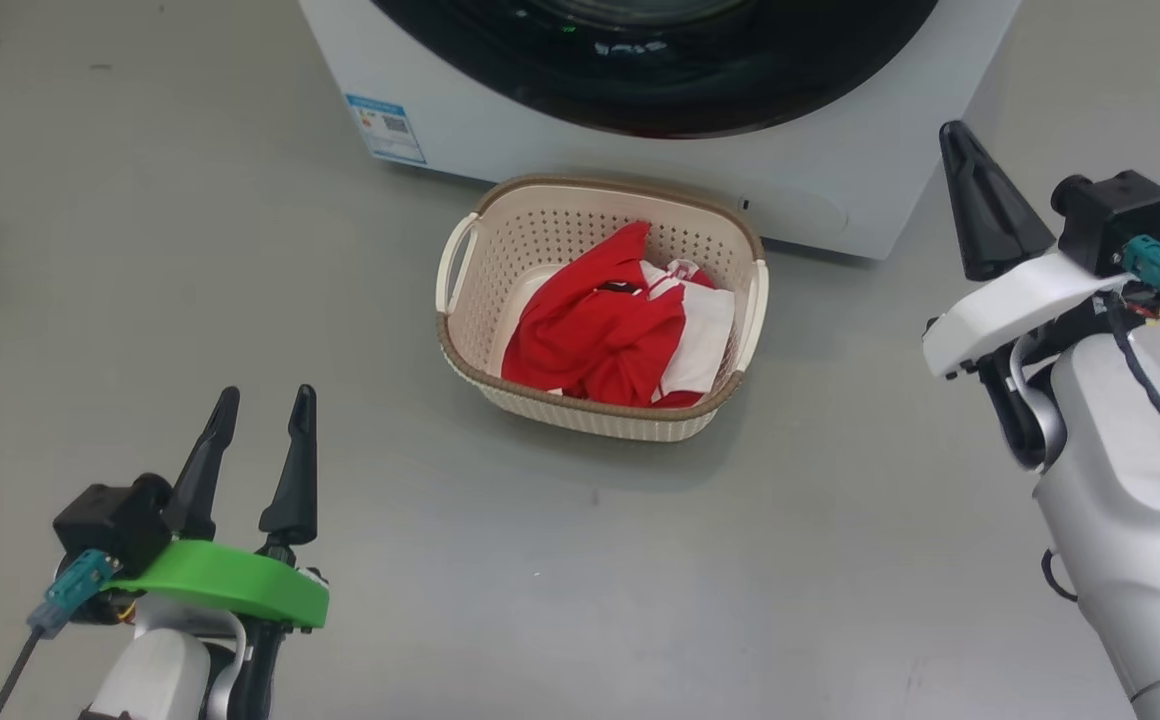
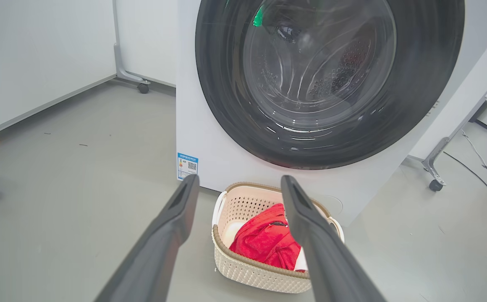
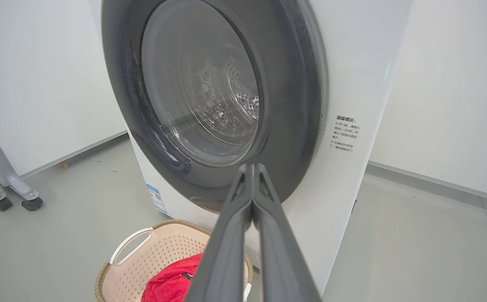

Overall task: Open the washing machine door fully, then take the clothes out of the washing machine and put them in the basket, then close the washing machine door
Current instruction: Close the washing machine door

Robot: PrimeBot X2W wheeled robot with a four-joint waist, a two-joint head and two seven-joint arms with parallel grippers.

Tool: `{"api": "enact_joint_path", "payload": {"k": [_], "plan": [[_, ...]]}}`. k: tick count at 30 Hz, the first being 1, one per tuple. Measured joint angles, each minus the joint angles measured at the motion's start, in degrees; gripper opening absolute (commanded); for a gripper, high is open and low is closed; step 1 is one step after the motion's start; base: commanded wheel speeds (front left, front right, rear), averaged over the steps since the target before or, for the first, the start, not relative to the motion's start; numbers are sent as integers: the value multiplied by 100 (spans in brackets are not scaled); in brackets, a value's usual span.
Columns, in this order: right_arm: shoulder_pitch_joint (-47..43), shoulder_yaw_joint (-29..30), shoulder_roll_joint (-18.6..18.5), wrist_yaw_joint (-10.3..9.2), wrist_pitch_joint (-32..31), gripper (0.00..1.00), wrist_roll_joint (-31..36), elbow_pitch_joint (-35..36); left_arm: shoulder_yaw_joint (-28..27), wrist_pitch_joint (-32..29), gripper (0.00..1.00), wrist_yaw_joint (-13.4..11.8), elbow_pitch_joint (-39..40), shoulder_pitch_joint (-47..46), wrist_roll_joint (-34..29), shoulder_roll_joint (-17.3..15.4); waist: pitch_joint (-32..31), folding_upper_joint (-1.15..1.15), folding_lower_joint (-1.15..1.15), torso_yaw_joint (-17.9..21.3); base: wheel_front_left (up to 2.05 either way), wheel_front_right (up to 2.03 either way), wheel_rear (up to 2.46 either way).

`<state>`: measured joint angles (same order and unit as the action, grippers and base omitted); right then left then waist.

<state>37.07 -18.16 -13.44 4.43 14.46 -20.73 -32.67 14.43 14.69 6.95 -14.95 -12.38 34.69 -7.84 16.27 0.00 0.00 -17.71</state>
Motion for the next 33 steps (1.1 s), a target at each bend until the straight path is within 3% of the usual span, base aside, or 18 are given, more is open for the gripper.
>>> {"api": "enact_joint_path", "payload": {"k": [11,24,33], "plan": [[-935,332,490,-108,0,0,-299,312,-269,0,100,0,-81,548,0,-96,-727,0,0,585,0,0,0],[-2068,637,693,-286,0,0,-398,766,-497,1,100,0,62,1167,-7,-156,-1427,0,0,1294,0,0,0],[-2473,701,712,-316,0,0,-368,1126,-477,0,100,0,116,1271,-58,-73,-1539,0,0,1460,0,0,0]]}}
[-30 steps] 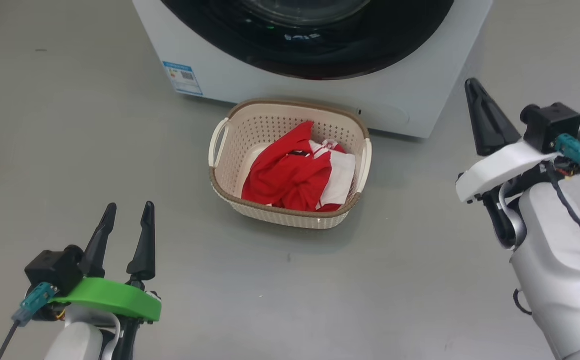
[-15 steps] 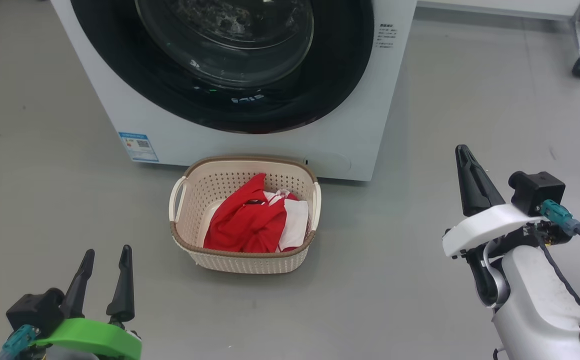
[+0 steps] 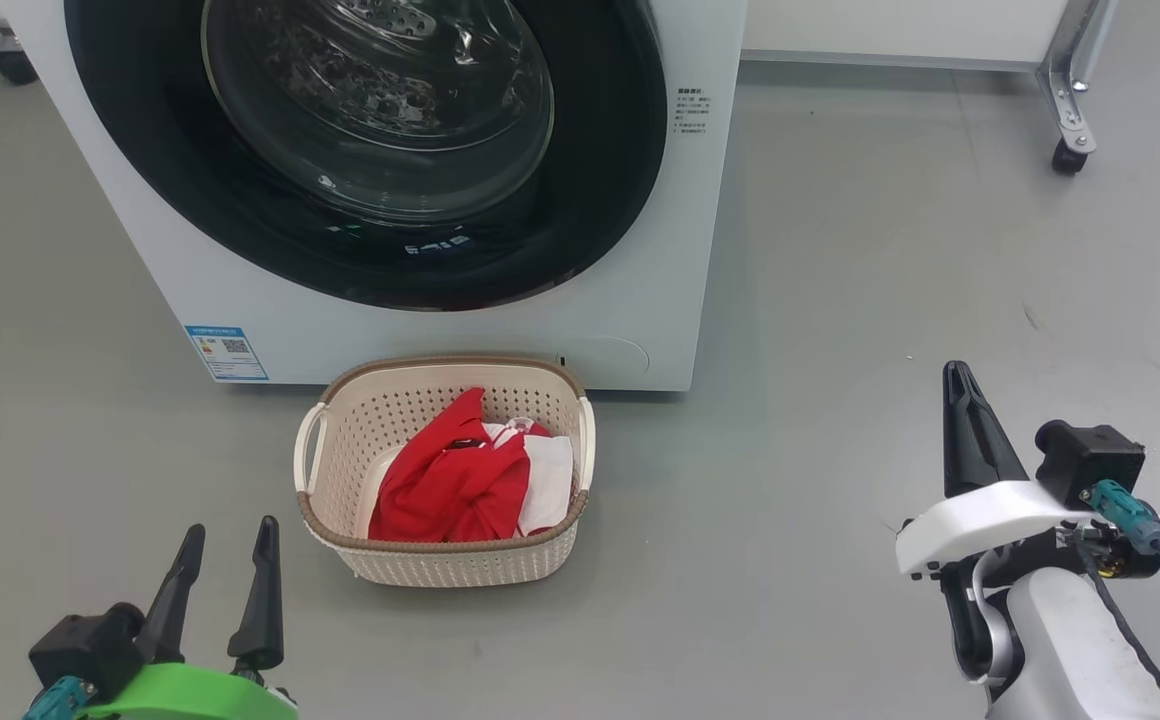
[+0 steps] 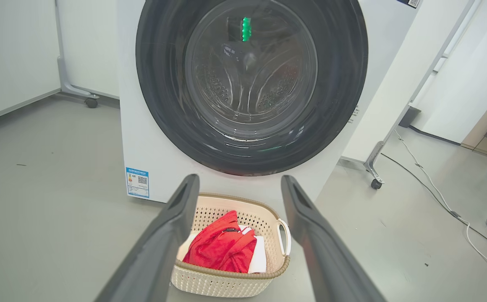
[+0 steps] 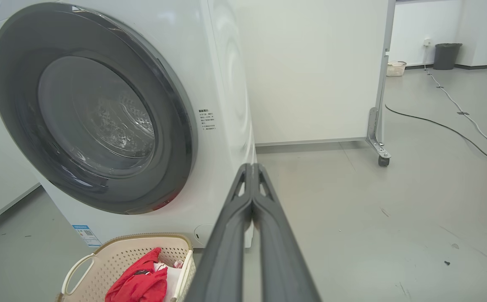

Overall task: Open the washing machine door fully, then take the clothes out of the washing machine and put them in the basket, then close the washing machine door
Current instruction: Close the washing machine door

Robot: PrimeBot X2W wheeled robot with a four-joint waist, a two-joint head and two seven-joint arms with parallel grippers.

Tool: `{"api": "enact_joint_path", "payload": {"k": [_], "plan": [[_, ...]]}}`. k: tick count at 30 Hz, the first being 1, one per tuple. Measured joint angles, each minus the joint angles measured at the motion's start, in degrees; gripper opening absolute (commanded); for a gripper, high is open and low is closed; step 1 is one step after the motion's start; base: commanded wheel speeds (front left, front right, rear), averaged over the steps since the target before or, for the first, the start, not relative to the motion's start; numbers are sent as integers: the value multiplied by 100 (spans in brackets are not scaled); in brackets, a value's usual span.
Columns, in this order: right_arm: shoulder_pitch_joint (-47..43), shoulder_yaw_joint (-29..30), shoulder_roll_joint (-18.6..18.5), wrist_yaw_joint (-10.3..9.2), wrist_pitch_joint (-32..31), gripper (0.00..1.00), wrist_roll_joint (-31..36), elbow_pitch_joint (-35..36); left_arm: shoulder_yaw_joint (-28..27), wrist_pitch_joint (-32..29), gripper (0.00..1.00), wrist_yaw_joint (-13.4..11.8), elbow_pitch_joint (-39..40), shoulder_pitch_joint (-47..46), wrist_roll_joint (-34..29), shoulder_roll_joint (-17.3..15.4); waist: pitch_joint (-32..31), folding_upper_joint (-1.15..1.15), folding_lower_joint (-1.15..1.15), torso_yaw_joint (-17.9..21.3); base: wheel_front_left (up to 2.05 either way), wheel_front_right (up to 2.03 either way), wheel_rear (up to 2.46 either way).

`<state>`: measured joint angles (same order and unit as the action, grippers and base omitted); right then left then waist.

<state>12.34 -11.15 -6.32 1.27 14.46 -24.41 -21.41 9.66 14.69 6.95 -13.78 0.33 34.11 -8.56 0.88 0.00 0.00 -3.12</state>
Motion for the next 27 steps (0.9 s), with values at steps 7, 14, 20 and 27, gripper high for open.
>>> {"api": "enact_joint_path", "payload": {"k": [7,14,20,27], "plan": [[-281,5,9,-41,-1,100,156,163,34,0,100,0,121,10,-100,2,26,0,0,38,0,0,0],[-381,46,38,-42,0,100,246,357,33,1,100,0,142,34,-102,31,75,0,0,59,0,0,0],[-475,89,53,-41,0,100,296,478,-45,0,100,0,176,34,-154,47,86,0,0,65,0,0,0],[-530,105,78,-41,0,100,341,588,-60,1,100,0,211,39,-221,52,82,0,0,59,0,0,0]]}}
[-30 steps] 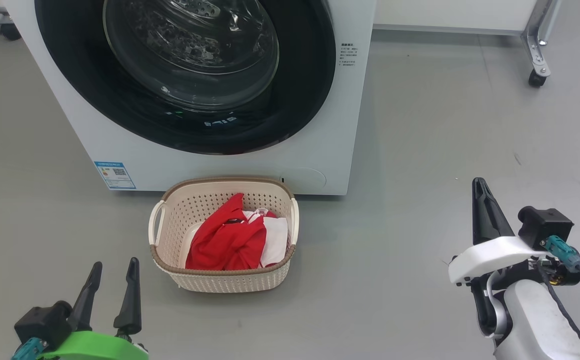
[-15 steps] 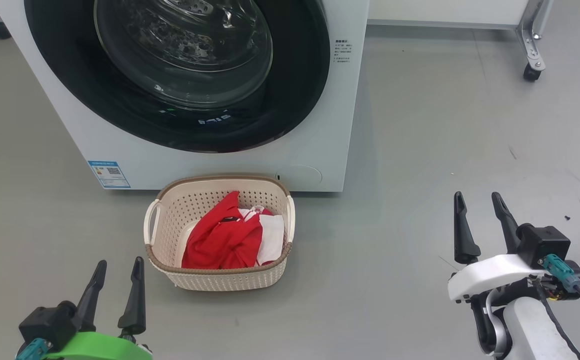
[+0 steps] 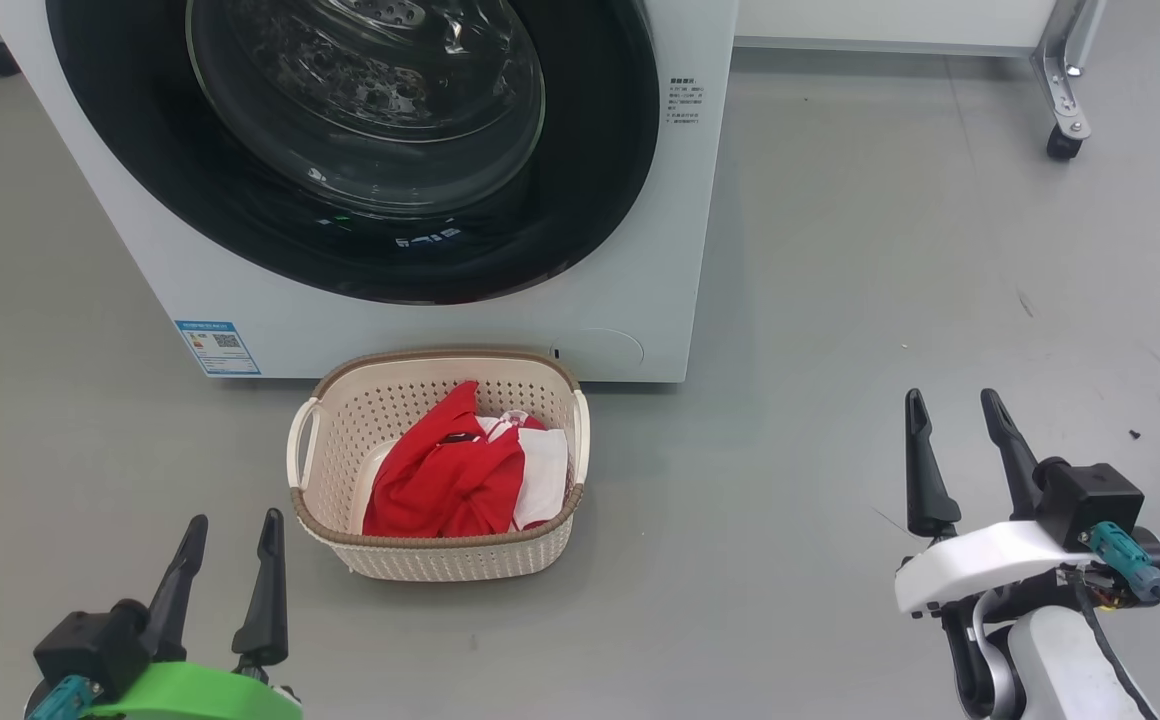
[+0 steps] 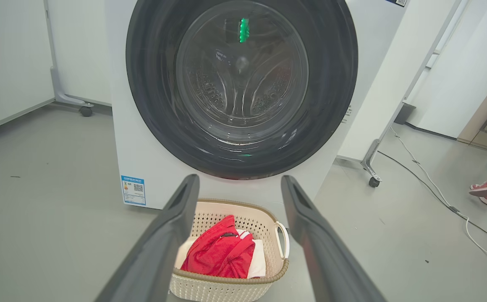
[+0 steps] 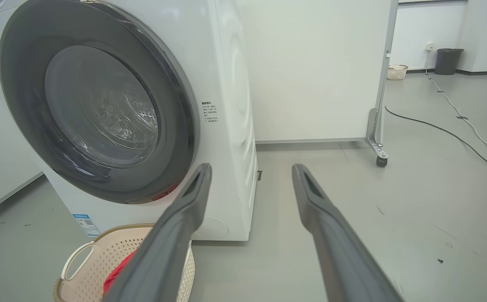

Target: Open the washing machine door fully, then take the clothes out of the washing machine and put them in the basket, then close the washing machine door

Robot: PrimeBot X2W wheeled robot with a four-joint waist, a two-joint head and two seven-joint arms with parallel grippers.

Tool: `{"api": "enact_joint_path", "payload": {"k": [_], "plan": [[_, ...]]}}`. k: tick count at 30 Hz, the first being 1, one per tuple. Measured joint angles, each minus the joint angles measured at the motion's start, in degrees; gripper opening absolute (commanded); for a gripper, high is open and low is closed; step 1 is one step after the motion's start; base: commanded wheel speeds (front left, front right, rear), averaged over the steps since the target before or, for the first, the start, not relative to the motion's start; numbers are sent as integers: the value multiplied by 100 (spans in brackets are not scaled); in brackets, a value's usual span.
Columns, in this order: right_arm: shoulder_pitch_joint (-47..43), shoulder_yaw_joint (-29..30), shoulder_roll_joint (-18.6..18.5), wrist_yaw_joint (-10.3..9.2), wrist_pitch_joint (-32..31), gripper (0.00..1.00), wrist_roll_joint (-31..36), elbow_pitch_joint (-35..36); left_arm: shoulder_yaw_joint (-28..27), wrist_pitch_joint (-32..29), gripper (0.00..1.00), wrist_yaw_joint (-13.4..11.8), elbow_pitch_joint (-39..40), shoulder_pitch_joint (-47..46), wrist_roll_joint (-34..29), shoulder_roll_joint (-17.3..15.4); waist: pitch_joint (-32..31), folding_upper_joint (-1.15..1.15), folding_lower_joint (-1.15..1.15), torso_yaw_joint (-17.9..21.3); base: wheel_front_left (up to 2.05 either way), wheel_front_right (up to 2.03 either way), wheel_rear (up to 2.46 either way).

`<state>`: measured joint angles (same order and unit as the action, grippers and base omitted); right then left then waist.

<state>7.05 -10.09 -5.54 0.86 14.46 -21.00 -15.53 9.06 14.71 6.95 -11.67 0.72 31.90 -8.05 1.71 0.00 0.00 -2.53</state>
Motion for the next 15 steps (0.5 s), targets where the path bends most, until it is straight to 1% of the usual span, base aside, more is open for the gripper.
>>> {"api": "enact_joint_path", "payload": {"k": [4,15], "plan": [[-65,9,7,1,0,100,14,19,2,0,100,0,-18,51,-140,-1,-5,0,0,0,0,0,0],[-180,24,24,19,0,100,62,69,32,-1,100,0,52,76,-144,4,-39,0,0,20,0,0,0]]}}
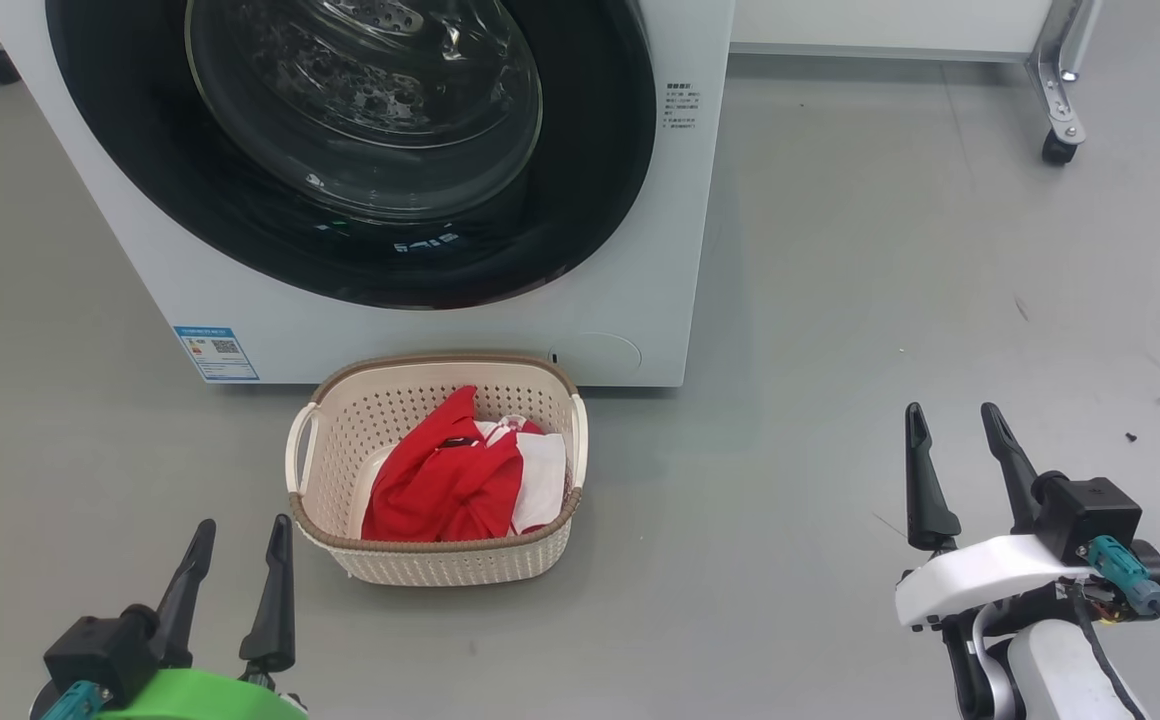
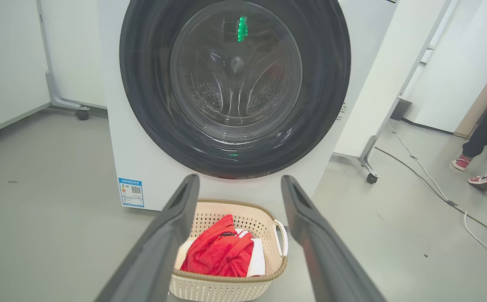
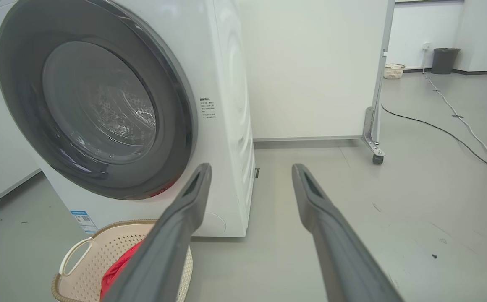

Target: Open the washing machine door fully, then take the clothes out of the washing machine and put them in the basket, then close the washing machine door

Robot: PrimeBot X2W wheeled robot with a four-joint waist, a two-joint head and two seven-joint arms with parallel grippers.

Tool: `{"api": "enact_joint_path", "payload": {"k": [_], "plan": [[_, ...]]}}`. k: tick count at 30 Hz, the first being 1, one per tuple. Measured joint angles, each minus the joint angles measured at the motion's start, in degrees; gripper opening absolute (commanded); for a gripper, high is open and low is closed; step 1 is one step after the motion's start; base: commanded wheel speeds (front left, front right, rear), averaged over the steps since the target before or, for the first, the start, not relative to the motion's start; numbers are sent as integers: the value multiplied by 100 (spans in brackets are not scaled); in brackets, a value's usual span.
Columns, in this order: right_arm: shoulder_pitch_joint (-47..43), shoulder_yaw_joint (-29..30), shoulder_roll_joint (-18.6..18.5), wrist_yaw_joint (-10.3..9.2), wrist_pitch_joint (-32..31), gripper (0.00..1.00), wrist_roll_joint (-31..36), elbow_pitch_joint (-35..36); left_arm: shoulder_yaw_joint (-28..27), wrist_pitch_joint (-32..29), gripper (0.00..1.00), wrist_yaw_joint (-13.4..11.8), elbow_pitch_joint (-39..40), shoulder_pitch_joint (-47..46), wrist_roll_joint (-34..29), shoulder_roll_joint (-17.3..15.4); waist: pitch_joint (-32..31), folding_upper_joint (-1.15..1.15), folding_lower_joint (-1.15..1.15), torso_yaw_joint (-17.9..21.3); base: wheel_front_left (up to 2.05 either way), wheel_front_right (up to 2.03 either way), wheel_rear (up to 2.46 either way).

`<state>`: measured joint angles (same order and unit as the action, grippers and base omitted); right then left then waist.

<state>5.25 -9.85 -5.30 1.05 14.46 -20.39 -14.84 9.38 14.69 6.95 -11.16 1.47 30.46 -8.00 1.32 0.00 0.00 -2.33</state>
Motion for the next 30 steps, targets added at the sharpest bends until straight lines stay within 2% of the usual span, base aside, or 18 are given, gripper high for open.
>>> {"api": "enact_joint_path", "payload": {"k": [30], "plan": [[-113,33,31,85,0,100,189,87,189,1,100,0,56,131,391,7,-28,0,0,23,0,0,0]]}}
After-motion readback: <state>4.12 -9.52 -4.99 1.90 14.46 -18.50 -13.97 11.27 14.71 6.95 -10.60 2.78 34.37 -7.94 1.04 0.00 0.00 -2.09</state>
